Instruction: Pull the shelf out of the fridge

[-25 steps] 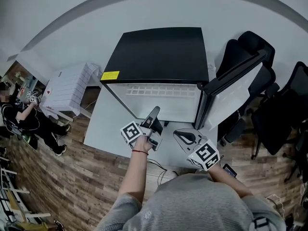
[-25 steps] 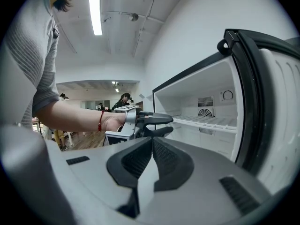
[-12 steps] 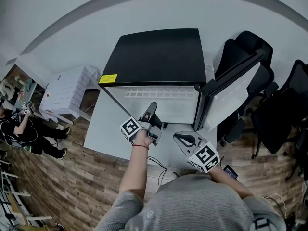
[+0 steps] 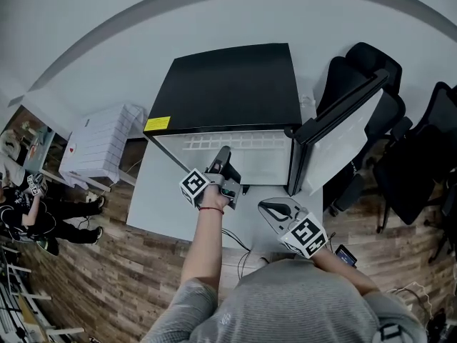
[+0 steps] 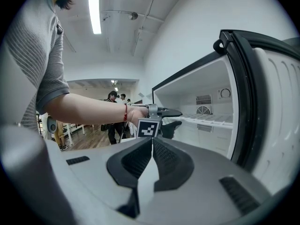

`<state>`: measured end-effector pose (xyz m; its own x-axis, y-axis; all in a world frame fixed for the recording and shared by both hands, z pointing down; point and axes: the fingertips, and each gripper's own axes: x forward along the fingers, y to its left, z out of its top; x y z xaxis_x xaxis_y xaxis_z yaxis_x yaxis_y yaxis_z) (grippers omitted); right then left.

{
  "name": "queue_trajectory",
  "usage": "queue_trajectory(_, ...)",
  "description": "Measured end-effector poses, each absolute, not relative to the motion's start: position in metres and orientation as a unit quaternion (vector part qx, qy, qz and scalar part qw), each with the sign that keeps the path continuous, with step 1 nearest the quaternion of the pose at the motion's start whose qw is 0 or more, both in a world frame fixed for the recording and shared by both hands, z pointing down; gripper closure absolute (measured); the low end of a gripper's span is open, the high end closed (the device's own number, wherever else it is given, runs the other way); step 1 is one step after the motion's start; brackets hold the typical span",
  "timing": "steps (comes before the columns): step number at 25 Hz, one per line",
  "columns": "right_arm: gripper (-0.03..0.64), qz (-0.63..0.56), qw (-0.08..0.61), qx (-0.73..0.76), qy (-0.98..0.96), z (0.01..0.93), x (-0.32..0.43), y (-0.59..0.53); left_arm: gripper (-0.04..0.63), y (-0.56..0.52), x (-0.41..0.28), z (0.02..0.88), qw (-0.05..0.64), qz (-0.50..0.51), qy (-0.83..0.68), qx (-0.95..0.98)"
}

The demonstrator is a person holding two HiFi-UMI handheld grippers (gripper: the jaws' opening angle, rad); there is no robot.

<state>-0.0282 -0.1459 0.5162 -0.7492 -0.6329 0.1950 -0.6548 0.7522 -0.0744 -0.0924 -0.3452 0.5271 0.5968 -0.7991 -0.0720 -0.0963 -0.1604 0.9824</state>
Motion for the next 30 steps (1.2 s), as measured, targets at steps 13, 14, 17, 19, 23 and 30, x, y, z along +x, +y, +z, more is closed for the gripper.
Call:
queue_trajectory(13,0.603,0.075,0.082,0.353,-0.929,0.521,-0.021,-0.151,0.47,-0.375,-0.093,0.534,0.569,-0.332,-0.341,0.671)
queue_trajectory(14,0.603,0.075,0.081,0.353,-0.929,0.521,-0.021,-0.151,0.469,-0.377,-0.092,0.535,0.57,-0.332,-0.342,0.67)
queue_trajectory(17,0.603,0.076,0.08,0.355,-0.928,0.521,-0.021,-0.154,0.47,-0.381,-0.09,0.536,0.573,-0.334,-0.344,0.665)
queue_trajectory(19,0.603,0.078,0.081,0.354,-0.928,0.521,-0.021,-0.154,0.471,-0.384,-0.089,0.537,0.575,-0.336,-0.347,0.66)
queue_trajectory(23,0.603,0.078,0.084,0.356,-0.927,0.522,-0.02,-0.156,0.47,-0.392,-0.091,0.541,0.578,-0.341,-0.355,0.651)
queue_trajectory(30,0.603,0.08,0.081,0.356,-0.927,0.524,-0.018,-0.158,0.471,-0.404,-0.089,0.54,0.576,-0.346,-0.359,0.648)
